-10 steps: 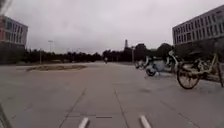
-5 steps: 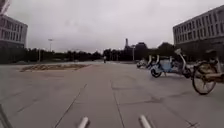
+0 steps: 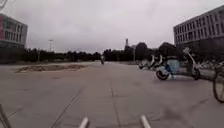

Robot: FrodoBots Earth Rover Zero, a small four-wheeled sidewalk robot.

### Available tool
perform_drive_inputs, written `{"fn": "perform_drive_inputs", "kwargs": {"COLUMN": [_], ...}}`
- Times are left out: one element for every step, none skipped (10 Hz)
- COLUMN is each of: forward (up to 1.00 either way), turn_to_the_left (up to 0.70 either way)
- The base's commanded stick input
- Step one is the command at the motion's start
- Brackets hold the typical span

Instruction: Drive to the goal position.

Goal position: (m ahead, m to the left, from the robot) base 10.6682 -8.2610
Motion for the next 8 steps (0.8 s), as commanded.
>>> {"fn": "perform_drive_inputs", "kwargs": {"forward": [1.0, 1.0, 1.0, 1.0, 1.0, 1.0, 1.0, 1.0], "turn_to_the_left": [0.02, 0.02, 0.02, -0.23, -0.16, 0.02, 0.02, 0.02]}}
